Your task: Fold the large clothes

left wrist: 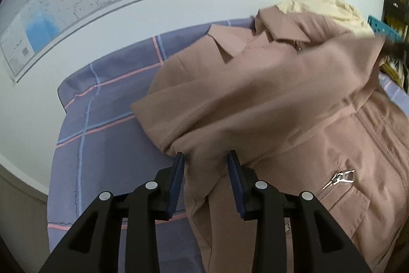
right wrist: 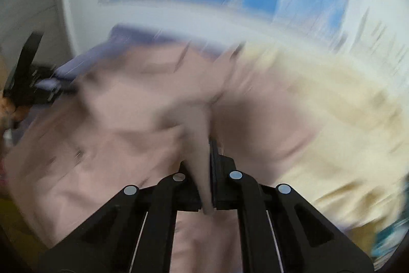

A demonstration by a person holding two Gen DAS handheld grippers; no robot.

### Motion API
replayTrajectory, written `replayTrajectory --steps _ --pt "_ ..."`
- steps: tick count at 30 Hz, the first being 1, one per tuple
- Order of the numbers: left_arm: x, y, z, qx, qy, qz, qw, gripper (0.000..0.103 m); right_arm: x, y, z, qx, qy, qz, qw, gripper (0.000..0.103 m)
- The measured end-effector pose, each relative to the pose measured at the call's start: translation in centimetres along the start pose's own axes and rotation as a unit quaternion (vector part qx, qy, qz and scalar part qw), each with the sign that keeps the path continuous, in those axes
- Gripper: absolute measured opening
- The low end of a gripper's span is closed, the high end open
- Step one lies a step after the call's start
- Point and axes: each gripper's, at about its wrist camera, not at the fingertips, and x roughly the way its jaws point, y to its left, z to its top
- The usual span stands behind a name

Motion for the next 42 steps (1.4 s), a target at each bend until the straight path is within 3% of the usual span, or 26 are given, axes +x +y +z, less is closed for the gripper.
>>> replayTrajectory --steps 2,4,5,8,10,14,17,18,20,23,25,26,28,32,34,35,38,40,42 --pt "0.4 -0.1 -0.1 -0.003 0.002 -0.006 1.0 0.035 -1.5 -0.4 0.9 -0.039 -0.035 -0.055 0.997 0.019" --pt "0.7 -0.3 -0.3 -0.002 0.006 0.003 1.0 0.035 -1.2 -0.6 0.3 -0.062 -0.02 -0.094 0.993 0.039" --pt "0.9 -0.3 -0.5 0.001 0.01 0.007 0.9999 0.035 -0.7 -0.8 -0.4 -0.058 -0.005 -0.087 0.995 0.042" --pt "1.1 -0.1 -1.0 0.007 0.023 0.013 0.9996 0.035 0.9 -1.0 -4.0 -0.031 0.057 -0.01 0.998 0.039" --pt "1.1 0.4 -1.0 0.001 0.028 0.021 0.9994 0.036 0.9 -1.2 -5.7 -0.011 0.069 0.019 0.997 0.039" --pt "-0.6 1.4 -0.4 -0.02 0.001 0.013 0.9997 0.038 -0.5 -3.5 -6.1 0.071 0.043 0.064 0.994 0.045" --pt "-2.5 0.9 0.6 -0.024 -0.04 -0.03 0.9984 0.039 -1.4 -4.6 -5.2 0.128 0.001 0.11 0.986 0.07" --pt "-2.7 0.6 0.9 -0.021 -0.046 -0.039 0.9979 0.039 -0.8 -4.7 -4.7 0.133 0.001 0.109 0.985 0.071" --pt "-2.4 -0.8 1.7 -0.005 -0.051 -0.042 0.9978 0.041 1.2 -4.3 -4.2 0.135 0.026 0.102 0.985 0.07" --pt "-0.4 -2.6 2.5 0.01 -0.028 -0.053 0.9981 0.042 5.8 -4.4 -4.4 0.159 0.092 0.104 0.977 0.067" --pt "1.0 -3.4 2.6 0.017 -0.012 -0.053 0.9984 0.042 7.6 -4.2 -5.0 0.154 0.11 0.099 0.977 0.035" --pt "1.6 -3.6 2.7 0.017 -0.004 -0.051 0.9986 0.042 8.0 -4.3 -5.2 0.157 0.116 0.102 0.975 0.003" --pt "2.3 -3.8 2.9 0.017 -0.001 -0.049 0.9986 0.042 7.3 -5.4 -5.2 0.175 0.09 0.102 0.975 0.003" --pt "3.0 -3.8 3.4 0.001 -0.008 -0.058 0.9983 0.042 5.1 -6.9 -5.1 0.186 0.042 0.044 0.981 0.004" --pt "3.5 -3.9 3.5 0.002 -0.001 -0.053 0.9986 0.043 6.1 -7.4 -6.0 0.204 0.064 0.056 0.975 0.007" --pt "3.6 -3.9 3.5 0.002 0.002 -0.052 0.9986 0.044 6.8 -7.4 -6.6 0.206 0.084 0.056 0.973 0.011" --pt "3.3 -3.7 3.3 0.003 0.001 -0.053 0.9986 0.046 6.5 -7.6 -7.4 0.22 0.076 0.055 0.971 0.018" --pt "2.7 -3.4 3.1 0.001 -0.003 -0.054 0.9986 0.05 4.7 -7.3 -7.1 0.217 0.051 0.045 0.974 0.025" --pt "1.6 -3.0 2.6 -0.001 -0.013 -0.054 0.9985 0.054 2.2 -6.5 -6.3 0.201 0.012 0.037 0.979 0.04"
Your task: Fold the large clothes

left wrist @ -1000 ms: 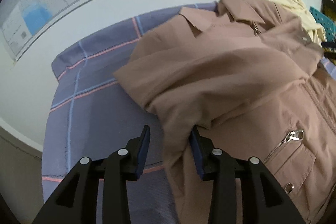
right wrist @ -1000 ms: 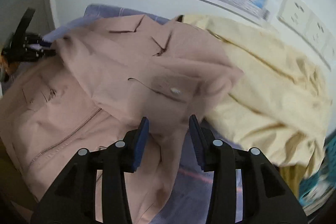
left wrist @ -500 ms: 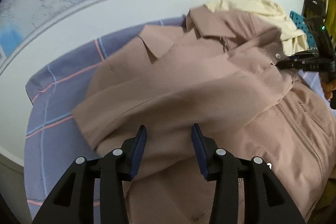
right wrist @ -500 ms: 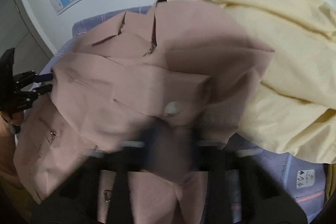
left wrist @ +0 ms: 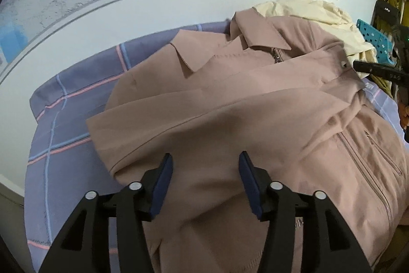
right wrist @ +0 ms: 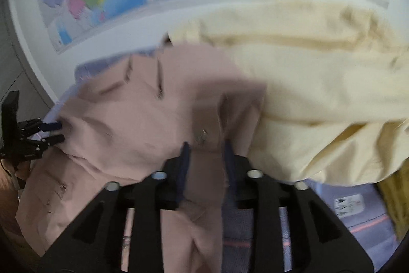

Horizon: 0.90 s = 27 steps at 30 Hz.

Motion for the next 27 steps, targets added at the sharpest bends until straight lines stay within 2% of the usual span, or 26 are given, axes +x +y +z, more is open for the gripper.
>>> replayTrajectory --steps 3,5,7,9,12,13,14,15,16,20,24,27 --pt "-1.6 0.6 -1.0 -0.017 -0.012 0.005 0.9998 0.056 -1.2 2.1 0.0 -0.031 -0.019 0.023 0.999 0.042" --pt "-2.4 0.9 -1.8 -0.03 -0.014 0.007 0.9994 0.057 -0.2 3.3 -0.2 -0.054 0.0 0.044 0.998 0.041" --pt "-2.9 1.3 -2.8 -0.04 -0.011 0.013 0.9991 0.06 2.1 3.7 -0.9 -0.062 0.04 0.051 0.996 0.041" --pt "-3.4 1.6 -3.7 -0.051 -0.009 0.014 0.9986 0.06 4.8 3.3 -1.6 -0.057 0.078 0.037 0.995 0.04" --pt "-4.6 2.4 -5.4 -0.075 -0.008 0.015 0.9971 0.06 5.9 2.8 -2.1 -0.05 0.088 0.026 0.995 0.04" --pt "-5.1 2.7 -6.1 -0.086 -0.007 0.014 0.9962 0.06 5.0 2.5 -2.0 -0.035 0.077 0.036 0.996 0.041" --pt "-5.6 3.0 -6.9 -0.097 -0.005 0.011 0.9952 0.062 4.1 2.3 -2.0 -0.027 0.065 0.048 0.996 0.051" --pt "-5.8 3.2 -7.4 -0.104 -0.003 0.01 0.9946 0.069 2.8 2.2 -2.2 -0.023 0.053 0.058 0.997 0.063" --pt "-6.4 3.4 -8.3 -0.114 -0.004 0.009 0.9934 0.074 1.9 2.2 -2.4 -0.024 0.048 0.061 0.997 0.066" --pt "-7.8 3.8 -10.7 -0.141 0.0 -0.004 0.99 0.079 -1.9 1.3 -4.2 -0.006 0.048 0.089 0.995 0.073" --pt "-8.6 3.5 -13.2 -0.173 0.007 -0.042 0.9839 0.08 -4.3 -0.8 -7.4 0.046 0.063 0.117 0.99 0.08" --pt "-8.9 2.7 -14.7 -0.183 0.019 -0.054 0.9816 0.081 -5.7 -2.1 -10.6 0.094 0.079 0.14 0.983 0.083"
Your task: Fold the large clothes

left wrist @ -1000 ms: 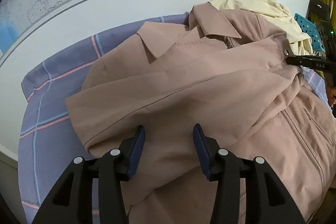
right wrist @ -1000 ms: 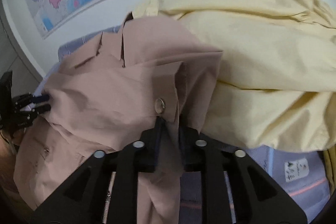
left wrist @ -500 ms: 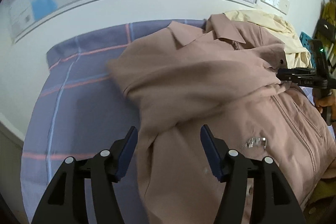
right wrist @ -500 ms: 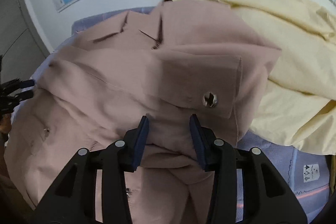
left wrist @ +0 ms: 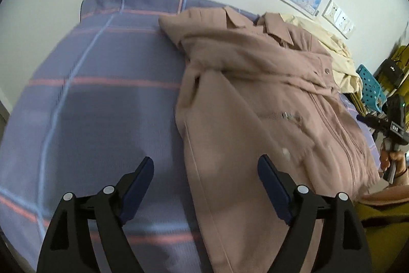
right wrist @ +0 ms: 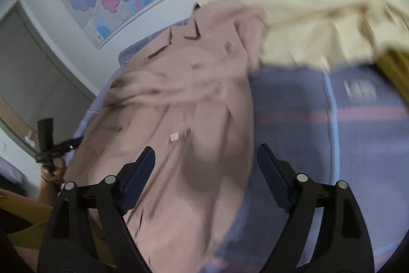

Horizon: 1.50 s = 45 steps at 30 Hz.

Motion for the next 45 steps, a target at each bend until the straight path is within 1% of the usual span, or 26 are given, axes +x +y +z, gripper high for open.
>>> replayTrajectory --steps 2,5,7,9,11,14,17,20,21,22,23,24,25,27,29,31,32,33,34,35,36,37,39,42,43,45 --pt "-0.3 -0.3 -1.1 0.003 -0.001 0.001 1.0 0.081 -0.9 -0.5 -1.8 0.019 0.009 0.02 1.0 0.083" --pt "-0.9 -0.6 -2.5 -0.002 0.001 -0.027 0.9996 0.082 -1.4 -0.5 -4.1 0.031 0.026 0.03 0.999 0.085" --pt "-1.1 -0.9 -3.1 -0.002 0.002 -0.036 0.9994 0.088 -1.6 -0.3 -5.2 0.031 0.028 0.044 0.998 0.087" --pt "-1.3 -1.4 -3.6 -0.001 0.007 -0.048 0.9988 0.09 -1.7 0.5 -6.0 0.021 0.028 0.058 0.998 0.089" --pt "-1.5 -1.9 -4.0 0.007 0.018 -0.059 0.9981 0.09 -1.6 1.2 -6.4 0.012 0.034 0.075 0.997 0.089" --pt "-1.4 -2.7 -4.5 0.008 0.032 -0.099 0.9945 0.094 -1.3 2.6 -7.3 -0.012 0.039 0.082 0.996 0.093" --pt "-0.9 -3.7 -4.5 0.013 0.037 -0.122 0.9918 0.096 -0.6 3.2 -7.3 -0.013 0.039 0.106 0.994 0.093" --pt "-0.1 -4.8 -4.0 0.016 0.038 -0.126 0.9912 0.096 0.4 4.2 -6.9 -0.027 0.045 0.13 0.99 0.093" --pt "0.2 -5.1 -3.7 0.012 0.037 -0.123 0.9916 0.092 0.7 4.5 -6.8 -0.03 0.046 0.131 0.99 0.091" --pt "0.3 -5.1 -3.6 0.009 0.037 -0.126 0.9913 0.081 1.0 4.7 -6.7 -0.029 0.046 0.135 0.989 0.089" --pt "0.4 -5.2 -3.4 0.004 0.038 -0.12 0.992 0.073 1.2 4.9 -6.6 -0.026 0.047 0.144 0.988 0.086" --pt "0.6 -5.2 -3.3 -0.001 0.04 -0.104 0.9938 0.054 1.2 4.8 -6.8 -0.023 0.048 0.147 0.988 0.079" --pt "0.6 -5.0 -3.3 -0.007 0.042 -0.096 0.9945 0.047 1.1 4.5 -6.9 -0.015 0.05 0.153 0.987 0.076" --pt "0.2 -4.3 -3.5 -0.026 0.043 -0.096 0.9941 0.045 0.4 3.6 -7.5 -0.003 0.051 0.165 0.985 0.072" --pt "0.0 -4.0 -3.7 -0.028 0.04 -0.102 0.9936 0.051 -0.2 3.4 -8.0 -0.01 0.053 0.157 0.986 0.073" --pt "0.1 -4.3 -3.8 -0.022 0.037 -0.122 0.9916 0.072 -0.2 3.9 -8.2 -0.018 0.049 0.151 0.987 0.078" --pt "0.2 -4.7 -3.7 -0.021 0.036 -0.129 0.9908 0.076 0.1 4.4 -8.2 -0.027 0.05 0.149 0.987 0.08" --pt "0.4 -5.3 -3.6 -0.017 0.034 -0.124 0.9915 0.079 0.3 4.8 -8.2 -0.028 0.05 0.147 0.988 0.079" --pt "0.5 -5.6 -3.5 -0.014 0.033 -0.118 0.9924 0.078 0.7 5.0 -8.1 -0.025 0.047 0.154 0.987 0.074" --pt "0.6 -5.8 -3.5 -0.016 0.029 -0.115 0.9928 0.074 1.1 5.4 -8.0 -0.019 0.048 0.157 0.986 0.049" --pt "0.7 -5.6 -3.4 -0.026 0.029 -0.113 0.9928 0.044 1.5 5.0 -7.9 -0.003 0.052 0.152 0.987 0.016" --pt "0.8 -5.3 -3.4 -0.035 0.034 -0.106 0.9931 0.02 1.6 4.5 -7.8 0.019 0.046 0.167 0.985 0.013" --pt "0.4 -4.5 -3.2 -0.06 0.031 -0.097 0.9929 0.009 1.1 3.7 -7.7 0.04 0.028 0.202 0.978 0.011" --pt "-2.0 -3.8 -3.0 -0.071 0.001 -0.103 0.9921 0.005 -1.8 3.8 -7.2 0.045 -0.018 0.246 0.968 0.008" --pt "-3.9 -3.8 -2.9 -0.07 -0.021 -0.106 0.9917 0.005 -3.2 4.2 -7.1 0.04 -0.037 0.256 0.965 0.008" --pt "-6.4 -3.8 -2.8 -0.065 -0.046 -0.116 0.99 0.005 -5.8 5.1 -7.2 0.027 -0.067 0.278 0.958 0.007"
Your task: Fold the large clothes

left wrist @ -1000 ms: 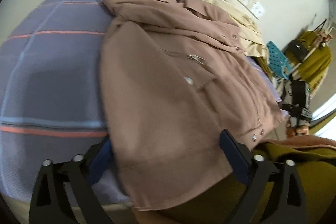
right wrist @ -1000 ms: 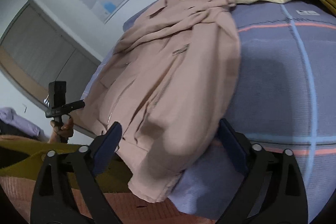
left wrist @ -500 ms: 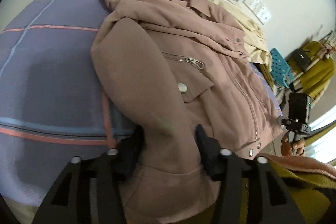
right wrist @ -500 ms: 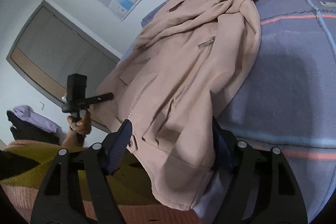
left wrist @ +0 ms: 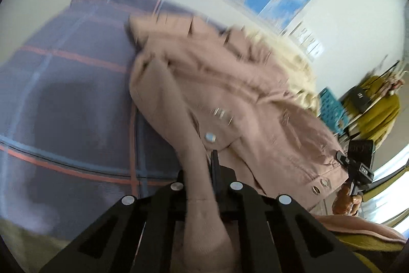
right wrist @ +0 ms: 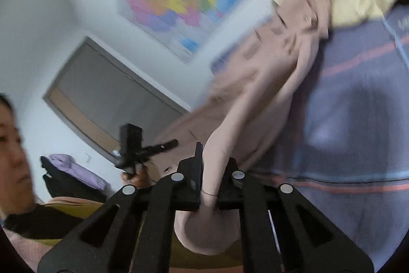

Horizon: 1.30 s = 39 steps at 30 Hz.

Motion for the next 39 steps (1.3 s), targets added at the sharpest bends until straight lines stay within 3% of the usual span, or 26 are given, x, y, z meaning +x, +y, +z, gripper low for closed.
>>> replayTrajectory --steps 2,5,8,9,11,15,16,19,20,21,22,23,24,28,31,39 --pt "-1.6 -0.5 -0.1 0.009 -0.01 -0.013 0.9998 0.005 -0.6 1.2 -0.2 -0.012 0.0 0.017 1.0 0.007" --pt "-1.5 -0.7 -0.5 0.03 0.007 -0.001 0.9995 0.006 -0.1 0.3 -0.8 0.0 0.029 -0.008 1.0 0.01" --pt "0.7 0.8 -1.6 0.035 0.049 0.025 0.9979 0.015 0.8 -2.4 -1.6 0.042 0.056 -0.045 0.996 0.022" --pt "1.2 1.4 -1.9 0.035 0.059 0.036 0.997 0.023 1.1 -3.3 -2.0 0.052 0.069 -0.063 0.994 0.029" --pt "2.0 2.7 -2.3 0.024 0.076 0.057 0.9952 0.026 0.9 -4.2 -2.5 0.058 0.078 -0.088 0.991 0.044" --pt "1.8 3.8 -2.7 0.019 0.089 0.033 0.9953 0.059 0.9 -4.3 -3.2 0.05 0.102 -0.101 0.988 0.072" --pt "1.8 3.6 -2.7 0.028 0.094 0.031 0.9947 0.067 1.3 -4.2 -3.3 0.046 0.112 -0.101 0.988 0.073" --pt "2.6 2.4 -2.9 0.048 0.105 0.026 0.9929 0.072 3.0 -4.0 -3.8 0.031 0.137 -0.1 0.985 0.07" --pt "2.8 2.0 -2.9 0.052 0.107 0.026 0.9925 0.071 3.4 -3.7 -4.0 0.026 0.144 -0.094 0.985 0.067" --pt "3.0 1.8 -2.9 0.054 0.107 0.024 0.9925 0.06 4.1 -3.5 -4.0 0.026 0.151 -0.083 0.985 0.048" --pt "3.4 1.5 -3.0 0.05 0.113 0.018 0.9922 0.034 4.1 -3.5 -4.2 0.027 0.156 -0.077 0.984 0.037" --pt "3.7 1.3 -3.0 0.046 0.115 0.023 0.992 0.022 4.2 -3.5 -4.3 0.032 0.157 -0.07 0.985 0.017" --pt "3.6 1.3 -2.9 0.042 0.108 0.03 0.9928 0.005 4.1 -3.6 -4.2 0.044 0.148 -0.053 0.987 0.007" --pt "1.1 2.1 -1.3 -0.011 0.056 -0.006 0.9984 0.002 2.3 -2.5 -2.8 0.05 0.101 -0.007 0.994 0.006" --pt "-1.3 1.8 0.4 -0.018 0.011 -0.023 0.9995 0.002 1.0 -1.4 -0.8 0.045 0.053 0.027 0.997 0.006" --pt "-1.9 0.6 6.3 -0.013 -0.009 -0.031 0.9994 0.002 1.7 -1.2 5.3 0.062 -0.026 0.042 0.997 0.006"
